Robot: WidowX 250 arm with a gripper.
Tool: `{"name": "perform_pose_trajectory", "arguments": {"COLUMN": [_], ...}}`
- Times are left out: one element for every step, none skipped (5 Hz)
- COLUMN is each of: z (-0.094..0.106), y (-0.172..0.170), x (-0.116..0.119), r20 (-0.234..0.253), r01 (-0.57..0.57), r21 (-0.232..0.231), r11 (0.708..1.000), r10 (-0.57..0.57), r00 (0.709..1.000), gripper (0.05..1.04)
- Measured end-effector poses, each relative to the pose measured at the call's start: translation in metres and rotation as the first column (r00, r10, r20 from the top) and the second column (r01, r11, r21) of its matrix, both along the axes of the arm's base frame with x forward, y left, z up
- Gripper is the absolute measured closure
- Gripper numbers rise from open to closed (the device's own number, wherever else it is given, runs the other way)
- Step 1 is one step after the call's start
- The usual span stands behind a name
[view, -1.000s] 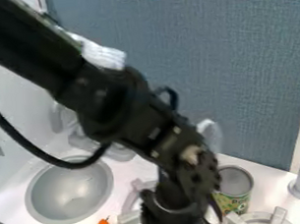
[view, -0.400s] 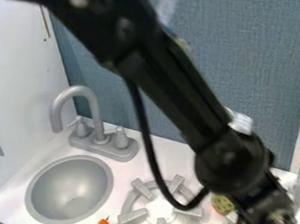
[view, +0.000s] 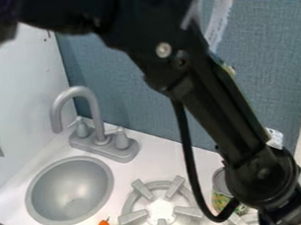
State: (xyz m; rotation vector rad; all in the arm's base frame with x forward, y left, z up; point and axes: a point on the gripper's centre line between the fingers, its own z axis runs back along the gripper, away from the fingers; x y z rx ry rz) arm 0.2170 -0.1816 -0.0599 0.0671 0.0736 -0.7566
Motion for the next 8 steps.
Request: {"name": "perform_pose_trajectory", "arguments": {"z": [-0.008,-0.013,-0.024,-0.029,-0.035,-0.035,-0.035,-0.035], "y": [0.003,0.0,0.008,0.006,0.004,0.002,0.002,0.005], "x": [0.001,0.006,0.011,0.015,0.016,0.015,0.015,0.016], "r20": [-0.006,-0.011,-0.032,-0.034,-0.043,-0.053,-0.072,-0.077], "r01": [0.001,-0.004,-0.023,-0.02,-0.01,0.011,0.015,0.002], "r21": [0.025,0.013,0.0,-0.009,-0.009,-0.031,-0.051,-0.051], "r11": [1.0,1.0,1.0,1.0,1.0,0.999,0.999,0.999], "r10": [-0.001,0.004,0.023,0.02,0.01,-0.012,-0.019,-0.006], "r00": [1.0,1.0,0.999,0.999,0.999,0.999,0.997,0.997], "gripper": [0.083,0.083,0.083,0.083,0.083,0.137,0.418,0.612]}}
